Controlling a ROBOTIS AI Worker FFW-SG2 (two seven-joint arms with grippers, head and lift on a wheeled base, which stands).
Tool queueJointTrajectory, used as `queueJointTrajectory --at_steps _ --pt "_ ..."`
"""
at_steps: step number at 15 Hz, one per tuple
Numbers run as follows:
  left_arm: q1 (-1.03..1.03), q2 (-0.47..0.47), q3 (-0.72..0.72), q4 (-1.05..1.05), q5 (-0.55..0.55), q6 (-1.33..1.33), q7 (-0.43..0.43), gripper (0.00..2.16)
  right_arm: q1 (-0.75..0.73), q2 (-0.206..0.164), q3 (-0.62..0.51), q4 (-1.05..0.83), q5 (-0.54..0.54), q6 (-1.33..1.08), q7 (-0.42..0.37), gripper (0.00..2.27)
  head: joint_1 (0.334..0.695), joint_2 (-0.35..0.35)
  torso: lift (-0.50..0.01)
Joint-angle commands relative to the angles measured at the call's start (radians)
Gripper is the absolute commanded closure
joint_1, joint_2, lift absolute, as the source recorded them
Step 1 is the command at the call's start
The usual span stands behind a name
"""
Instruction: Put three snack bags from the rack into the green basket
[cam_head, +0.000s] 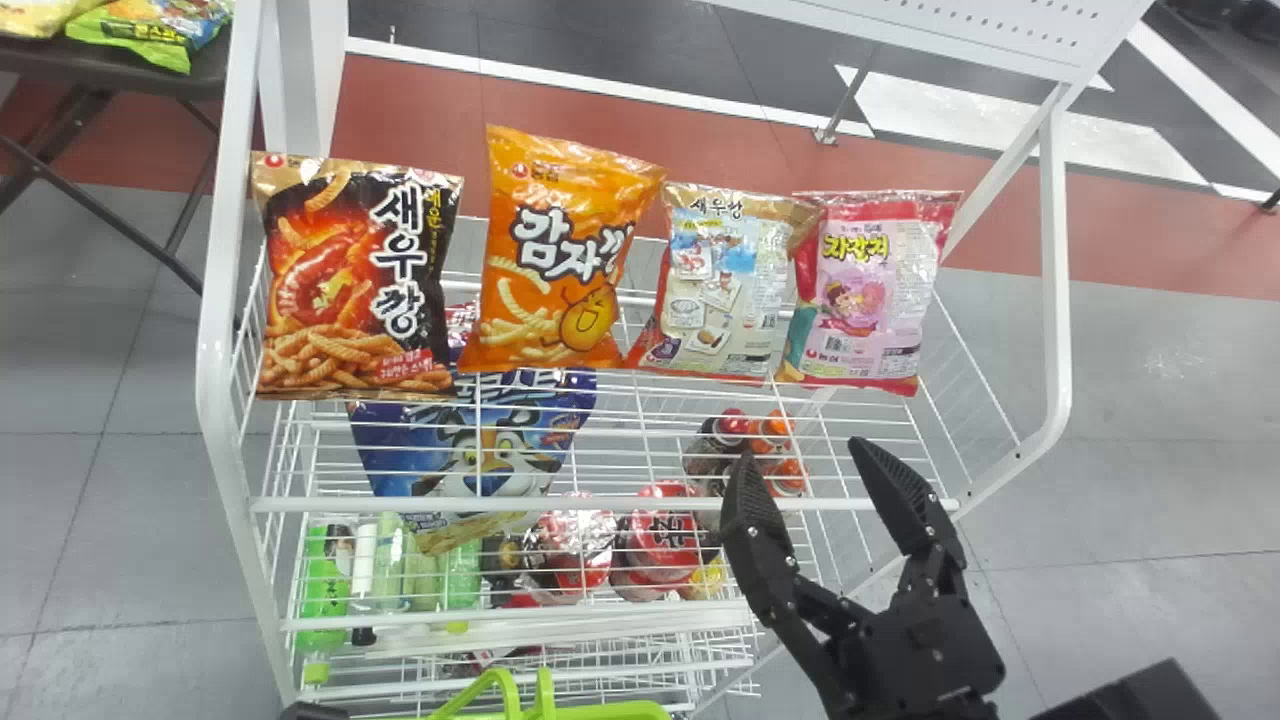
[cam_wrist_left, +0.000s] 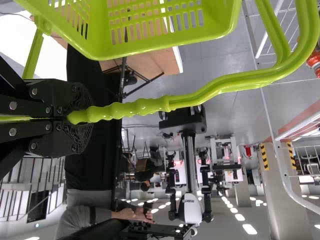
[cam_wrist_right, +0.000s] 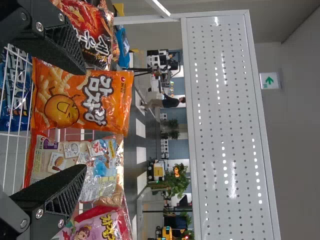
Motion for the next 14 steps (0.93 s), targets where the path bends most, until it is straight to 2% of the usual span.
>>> queueJointTrajectory --at_steps 1,14 --pt "0.000 -0.003 0.001 -0.004 0.000 0.001 0.000 1.54 -0.005 -0.002 0.000 0.009 0.000 -0.020 0.003 0.17 0.695 -0.350 0.000" --pt "0.004 -0.003 -0.001 -0.012 -0.002 0.001 0.005 1.54 -0.026 -0.006 0.009 0.040 0.000 -0.029 -0.001 0.17 0.695 -0.350 0.000"
